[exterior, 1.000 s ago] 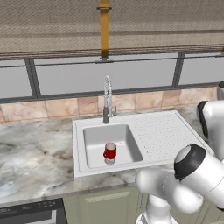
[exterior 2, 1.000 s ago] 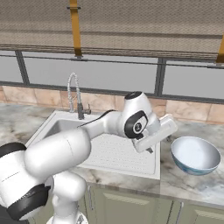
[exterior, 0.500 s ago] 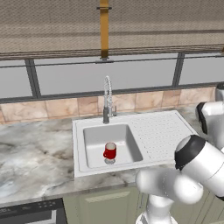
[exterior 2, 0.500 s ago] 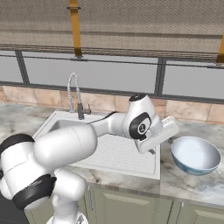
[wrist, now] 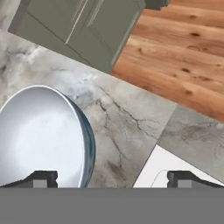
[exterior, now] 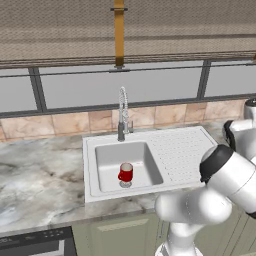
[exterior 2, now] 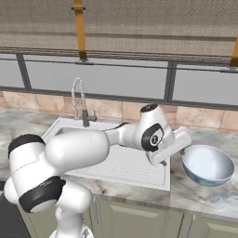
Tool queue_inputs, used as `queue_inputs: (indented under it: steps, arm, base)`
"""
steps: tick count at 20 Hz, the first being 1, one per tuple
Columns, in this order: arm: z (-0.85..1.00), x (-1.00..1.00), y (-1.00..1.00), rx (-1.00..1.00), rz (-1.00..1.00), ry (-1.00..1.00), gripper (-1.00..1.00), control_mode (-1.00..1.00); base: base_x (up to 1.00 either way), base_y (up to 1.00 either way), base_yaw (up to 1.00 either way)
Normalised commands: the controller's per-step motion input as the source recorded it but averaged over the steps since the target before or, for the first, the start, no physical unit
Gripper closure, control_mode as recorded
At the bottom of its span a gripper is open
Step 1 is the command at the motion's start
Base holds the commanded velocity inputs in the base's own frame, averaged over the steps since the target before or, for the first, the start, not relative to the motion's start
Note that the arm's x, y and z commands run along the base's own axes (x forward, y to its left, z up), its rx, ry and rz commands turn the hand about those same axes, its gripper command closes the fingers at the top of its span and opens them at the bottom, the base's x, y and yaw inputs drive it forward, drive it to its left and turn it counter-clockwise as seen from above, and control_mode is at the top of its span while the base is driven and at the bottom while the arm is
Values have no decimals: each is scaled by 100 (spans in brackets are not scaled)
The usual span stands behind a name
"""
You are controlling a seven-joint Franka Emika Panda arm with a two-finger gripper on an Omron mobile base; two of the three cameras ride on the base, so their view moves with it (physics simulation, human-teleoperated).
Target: Pick the mug and place it in the sink. Pick the bowl and place it in the open cabinet and then close the cabinet.
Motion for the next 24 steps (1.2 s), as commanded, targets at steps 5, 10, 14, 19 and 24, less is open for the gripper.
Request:
queue_inputs:
  steps: [5, 10, 14, 19, 24]
  arm:
    - [-17, 14, -26, 0, 0, 0, -100, -100]
    - [-20, 18, -23, 0, 0, 1, -100, -100]
    - [-25, 16, -17, 0, 0, 3, -100, -100]
    - [-23, 17, -18, 0, 0, 4, -100, -100]
    - [-12, 24, -23, 3, 0, 8, -100, -100]
  base:
    - [0, 0, 0]
    - [0, 0, 0]
    - [0, 0, 0]
    - [0, 0, 0]
    - [0, 0, 0]
